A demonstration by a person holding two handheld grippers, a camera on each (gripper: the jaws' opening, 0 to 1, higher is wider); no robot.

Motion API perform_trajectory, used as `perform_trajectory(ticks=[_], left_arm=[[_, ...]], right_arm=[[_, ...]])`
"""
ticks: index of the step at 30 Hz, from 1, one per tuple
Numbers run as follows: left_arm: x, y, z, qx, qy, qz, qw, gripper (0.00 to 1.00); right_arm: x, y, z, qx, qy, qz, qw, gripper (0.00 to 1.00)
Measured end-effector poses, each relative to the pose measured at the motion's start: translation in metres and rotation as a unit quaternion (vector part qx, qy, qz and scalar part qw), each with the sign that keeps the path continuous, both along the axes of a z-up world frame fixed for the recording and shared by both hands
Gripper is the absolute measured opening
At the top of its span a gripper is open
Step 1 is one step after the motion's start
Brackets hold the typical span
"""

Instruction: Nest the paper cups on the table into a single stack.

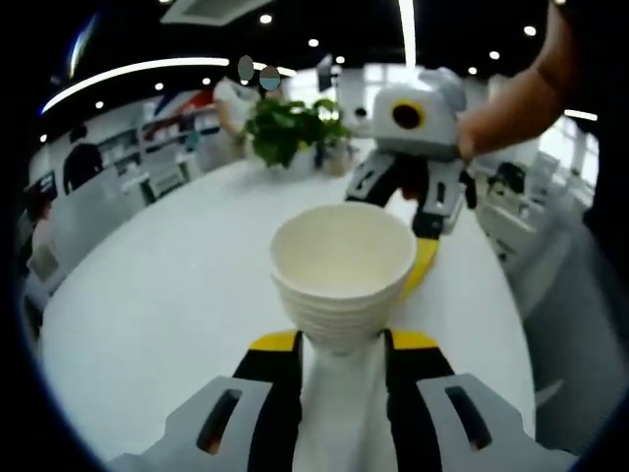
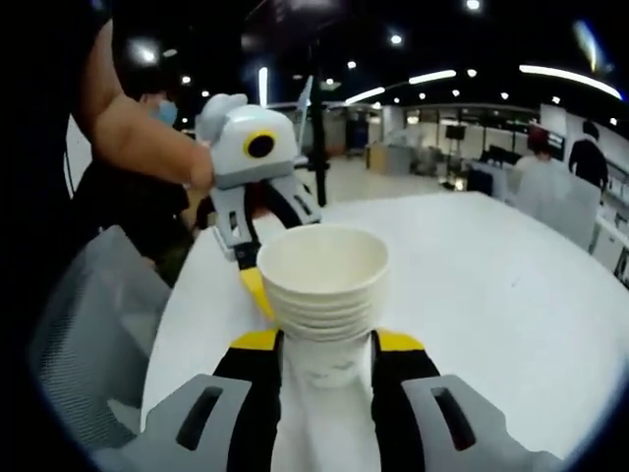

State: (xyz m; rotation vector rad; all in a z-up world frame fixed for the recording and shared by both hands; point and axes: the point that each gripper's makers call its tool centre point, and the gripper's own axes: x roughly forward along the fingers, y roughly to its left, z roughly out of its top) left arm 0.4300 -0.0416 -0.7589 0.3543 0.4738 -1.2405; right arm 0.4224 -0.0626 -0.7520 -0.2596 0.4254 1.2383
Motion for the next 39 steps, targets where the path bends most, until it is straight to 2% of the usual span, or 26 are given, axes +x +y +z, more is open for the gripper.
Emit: perform_trajectory(ticks=[11, 22, 29, 39], left_arm=[[0.053, -0.002, -0.003, 0.015, 0.001, -0.019, 0.9997, 0.31], [0.101, -0.002, -0.009, 0.029, -0.002, -0.030, 0.9991, 0.31], [0.116, -0.004, -0.022, 0.034, 0.001, -0.033, 0.9989, 0.32], [0.119, -0.003, -0.039, 0.040, 0.018, -0.042, 0.9982, 0.32]], right_arm=[[0.058, -0.001, -0.004, 0.007, -0.004, -0.015, 0.9998, 0.31], [0.102, -0.001, -0.009, 0.005, -0.008, -0.027, 0.9996, 0.31], [0.118, -0.002, -0.022, 0.001, -0.005, -0.031, 0.9995, 0.31], [0.121, -0.002, -0.038, -0.002, 0.008, -0.036, 0.9993, 0.31]])
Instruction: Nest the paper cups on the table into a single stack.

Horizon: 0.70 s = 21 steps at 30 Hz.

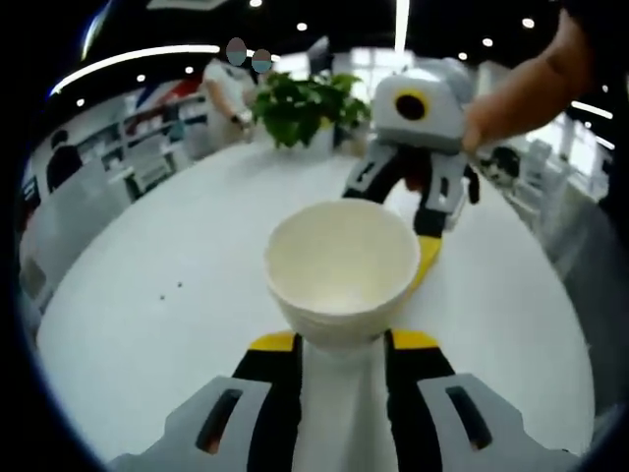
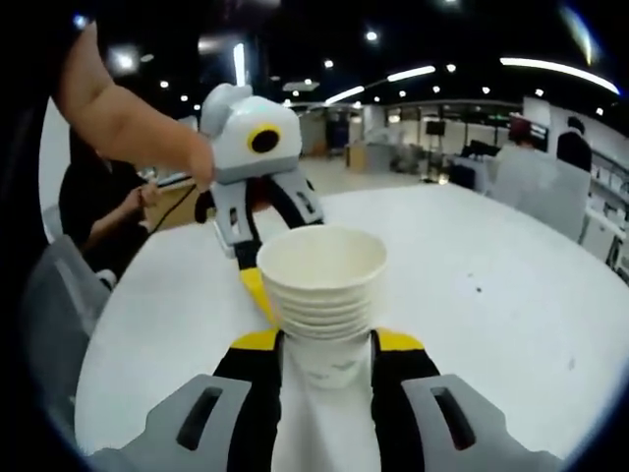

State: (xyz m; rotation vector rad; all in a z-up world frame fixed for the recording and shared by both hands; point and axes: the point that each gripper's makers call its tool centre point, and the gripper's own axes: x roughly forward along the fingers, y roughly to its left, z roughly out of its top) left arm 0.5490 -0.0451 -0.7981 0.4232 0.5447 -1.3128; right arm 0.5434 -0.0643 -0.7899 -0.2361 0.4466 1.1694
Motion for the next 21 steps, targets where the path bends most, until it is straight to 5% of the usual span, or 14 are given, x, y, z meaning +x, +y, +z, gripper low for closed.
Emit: perform_trajectory(ticks=[12, 14, 18, 21], left_arm=[[-0.001, 0.000, -0.003, 0.012, -0.012, -0.009, 0.9998, 0.35], [0.002, -0.001, -0.003, 0.013, -0.010, 0.004, 0.9999, 0.48], [0.014, 0.003, 0.001, 0.009, -0.018, 0.053, 0.9984, 0.92], [0.017, 0.010, 0.008, 0.008, -0.022, 0.070, 0.9973, 0.99]], right_arm=[[0.000, 0.000, -0.005, -0.014, 0.005, -0.002, 0.9999, 0.34], [-0.001, 0.001, -0.004, -0.015, 0.006, -0.002, 0.9999, 0.41], [0.003, -0.004, -0.005, -0.028, 0.013, -0.021, 0.9993, 0.70], [0.005, -0.012, -0.005, -0.042, 0.013, -0.036, 0.9984, 0.91]])
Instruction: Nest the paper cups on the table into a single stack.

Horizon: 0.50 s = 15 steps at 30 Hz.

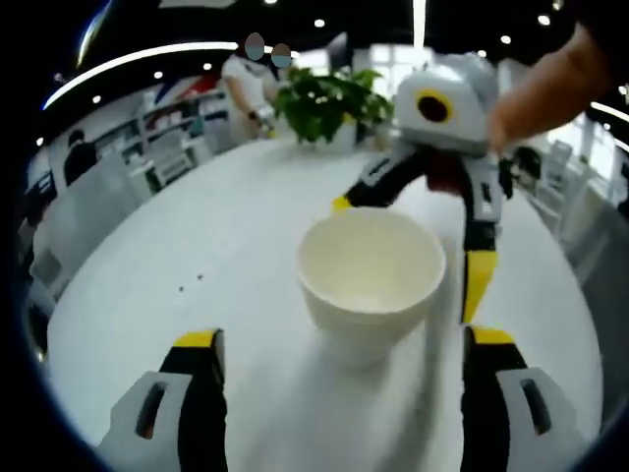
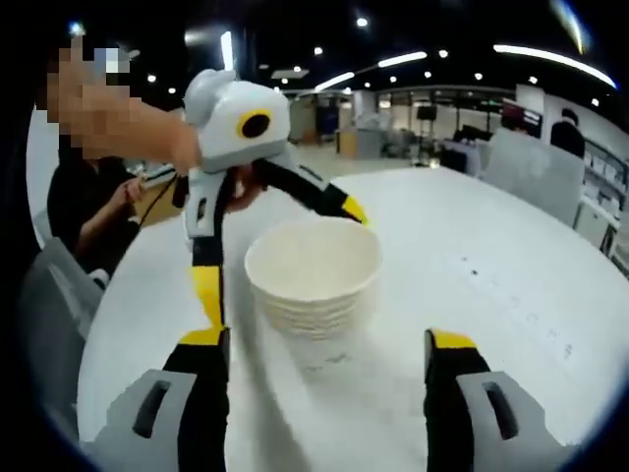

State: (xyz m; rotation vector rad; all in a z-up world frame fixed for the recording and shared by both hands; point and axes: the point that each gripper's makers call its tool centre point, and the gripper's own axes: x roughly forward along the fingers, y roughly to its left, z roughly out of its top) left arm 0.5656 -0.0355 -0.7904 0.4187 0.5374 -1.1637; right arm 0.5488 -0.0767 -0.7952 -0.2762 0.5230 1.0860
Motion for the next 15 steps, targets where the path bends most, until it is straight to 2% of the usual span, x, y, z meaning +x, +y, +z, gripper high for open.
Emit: perform_trajectory(ticks=[2, 4, 9, 15], left_arm=[[-0.002, 0.006, 0.005, -0.004, 0.001, 0.013, 0.9999, 0.99], [0.000, 0.012, 0.013, -0.008, -0.026, 0.026, 0.9993, 0.99], [-0.007, 0.023, 0.028, -0.027, -0.034, 0.065, 0.9969, 0.99], [-0.034, 0.036, 0.049, -0.052, -0.035, 0.101, 0.9930, 0.99]], right_arm=[[0.002, -0.005, 0.008, 0.006, -0.005, -0.016, 0.9998, 1.00], [-0.001, -0.009, 0.016, 0.011, -0.004, -0.022, 0.9997, 1.00], [-0.009, -0.020, 0.035, 0.006, -0.009, -0.039, 0.9992, 1.00], [-0.028, -0.028, 0.060, 0.016, -0.028, -0.055, 0.9980, 1.00]])
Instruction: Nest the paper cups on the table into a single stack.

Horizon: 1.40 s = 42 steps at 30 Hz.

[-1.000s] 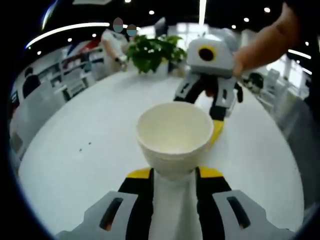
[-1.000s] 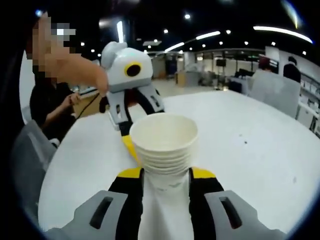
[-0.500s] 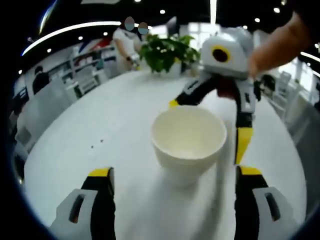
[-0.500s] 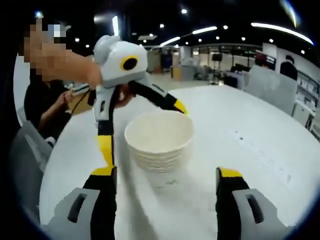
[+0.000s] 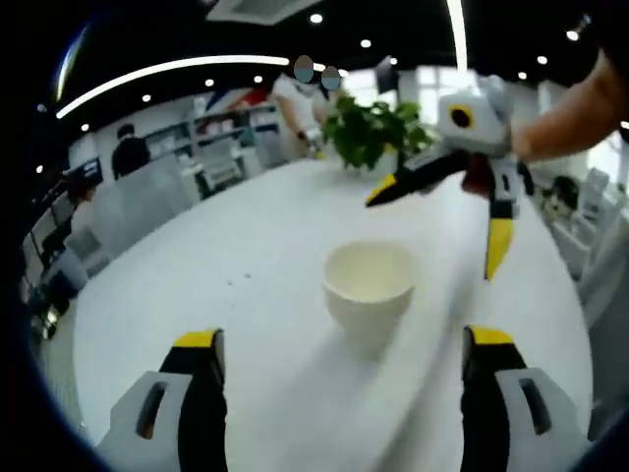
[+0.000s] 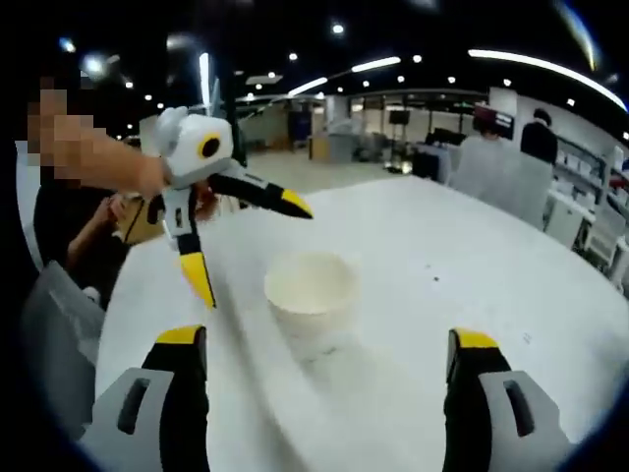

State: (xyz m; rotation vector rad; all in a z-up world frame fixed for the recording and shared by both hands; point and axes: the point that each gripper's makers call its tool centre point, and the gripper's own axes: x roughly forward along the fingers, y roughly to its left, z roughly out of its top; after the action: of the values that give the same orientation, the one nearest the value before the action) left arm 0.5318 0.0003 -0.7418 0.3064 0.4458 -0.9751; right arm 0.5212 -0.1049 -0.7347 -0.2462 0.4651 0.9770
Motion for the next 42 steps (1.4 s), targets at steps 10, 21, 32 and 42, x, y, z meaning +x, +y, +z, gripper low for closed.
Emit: perform_trajectory(ticks=[10, 21, 32, 42], left_arm=[[-0.047, 0.019, 0.018, -0.031, -0.003, 0.040, 0.9987, 0.99], [-0.100, 0.047, 0.017, -0.046, 0.011, 0.073, 0.9962, 0.99], [-0.146, 0.065, 0.020, -0.057, 0.004, 0.098, 0.9936, 0.99], [-0.191, 0.082, 0.014, -0.065, 0.014, 0.124, 0.9901, 0.99]], right_arm=[[-0.048, -0.014, 0.018, 0.020, -0.013, -0.031, 0.9992, 1.00], [-0.094, -0.031, 0.024, 0.033, -0.018, -0.064, 0.9972, 1.00], [-0.135, -0.050, 0.026, 0.058, -0.019, -0.104, 0.9927, 1.00], [-0.169, -0.054, 0.020, 0.044, -0.025, -0.102, 0.9935, 1.00]])
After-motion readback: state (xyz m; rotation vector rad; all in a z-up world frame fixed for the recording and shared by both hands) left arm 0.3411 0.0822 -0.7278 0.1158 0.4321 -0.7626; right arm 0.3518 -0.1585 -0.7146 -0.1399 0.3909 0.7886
